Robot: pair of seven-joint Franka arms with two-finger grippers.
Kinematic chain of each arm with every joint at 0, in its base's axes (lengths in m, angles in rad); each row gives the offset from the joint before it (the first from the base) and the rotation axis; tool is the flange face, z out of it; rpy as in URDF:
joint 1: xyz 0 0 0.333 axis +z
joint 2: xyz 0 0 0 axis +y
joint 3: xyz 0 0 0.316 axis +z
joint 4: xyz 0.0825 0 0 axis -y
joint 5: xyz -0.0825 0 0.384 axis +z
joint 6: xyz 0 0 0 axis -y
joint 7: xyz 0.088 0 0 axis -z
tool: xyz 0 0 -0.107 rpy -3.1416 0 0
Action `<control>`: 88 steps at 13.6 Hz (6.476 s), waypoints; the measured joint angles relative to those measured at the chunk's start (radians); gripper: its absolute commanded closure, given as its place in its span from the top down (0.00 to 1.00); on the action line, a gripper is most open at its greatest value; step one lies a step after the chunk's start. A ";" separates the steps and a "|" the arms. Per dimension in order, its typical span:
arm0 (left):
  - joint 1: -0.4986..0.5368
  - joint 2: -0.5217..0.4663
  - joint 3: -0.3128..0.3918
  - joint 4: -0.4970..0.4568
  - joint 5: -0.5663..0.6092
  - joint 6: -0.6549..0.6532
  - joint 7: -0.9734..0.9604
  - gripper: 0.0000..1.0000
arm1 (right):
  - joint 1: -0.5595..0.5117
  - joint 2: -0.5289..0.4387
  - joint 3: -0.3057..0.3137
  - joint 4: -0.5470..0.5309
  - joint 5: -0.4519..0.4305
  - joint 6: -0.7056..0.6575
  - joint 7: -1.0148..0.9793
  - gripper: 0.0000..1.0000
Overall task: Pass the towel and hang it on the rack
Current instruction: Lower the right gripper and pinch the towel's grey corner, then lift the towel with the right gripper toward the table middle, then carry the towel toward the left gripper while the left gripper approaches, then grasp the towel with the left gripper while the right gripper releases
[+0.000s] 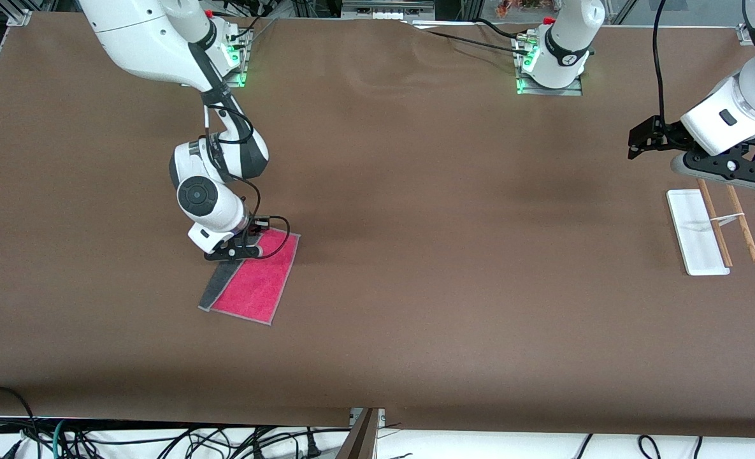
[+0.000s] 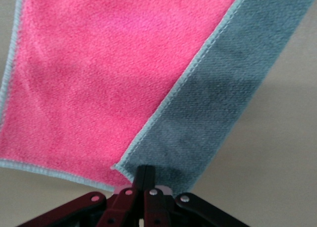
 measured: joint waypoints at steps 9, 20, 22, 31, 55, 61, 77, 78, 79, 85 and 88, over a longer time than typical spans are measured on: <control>0.000 0.000 0.001 0.000 0.000 0.000 0.000 1.00 | -0.008 0.001 -0.002 0.002 0.000 0.006 -0.007 0.85; 0.000 0.000 0.001 0.000 0.000 0.000 0.000 1.00 | -0.008 0.020 -0.002 0.001 0.000 0.032 -0.006 0.00; 0.000 0.000 0.001 0.000 0.000 0.000 0.000 1.00 | -0.008 0.017 -0.002 0.002 0.000 0.031 -0.006 0.00; 0.000 0.000 0.001 0.000 0.000 0.000 0.000 1.00 | -0.003 -0.081 0.010 0.268 0.007 -0.394 0.006 0.00; 0.044 0.262 -0.007 -0.007 -0.615 -0.062 0.804 1.00 | 0.340 0.004 0.025 0.788 0.864 -0.212 1.194 0.00; 0.035 0.257 -0.072 0.005 -0.781 -0.048 1.214 0.95 | 0.404 0.012 0.025 0.788 0.864 -0.122 1.287 0.00; 0.040 0.227 -0.176 0.009 -0.808 0.034 1.336 0.00 | 0.409 0.014 0.022 0.789 0.864 -0.108 1.290 0.31; 0.041 0.226 -0.176 0.009 -0.808 0.034 1.336 0.00 | 0.409 0.014 0.021 0.789 0.864 -0.108 1.290 0.52; 0.043 0.226 -0.176 0.009 -0.808 0.034 1.336 0.00 | 0.409 0.014 0.020 0.789 0.864 -0.107 1.290 0.58; 0.072 0.221 -0.163 0.010 -0.782 0.034 1.336 0.00 | 0.404 0.014 0.004 0.791 0.864 -0.105 1.289 1.00; 0.119 0.217 -0.159 0.043 -0.651 0.010 1.334 0.00 | 0.403 0.013 -0.047 0.801 0.853 -0.108 1.272 1.00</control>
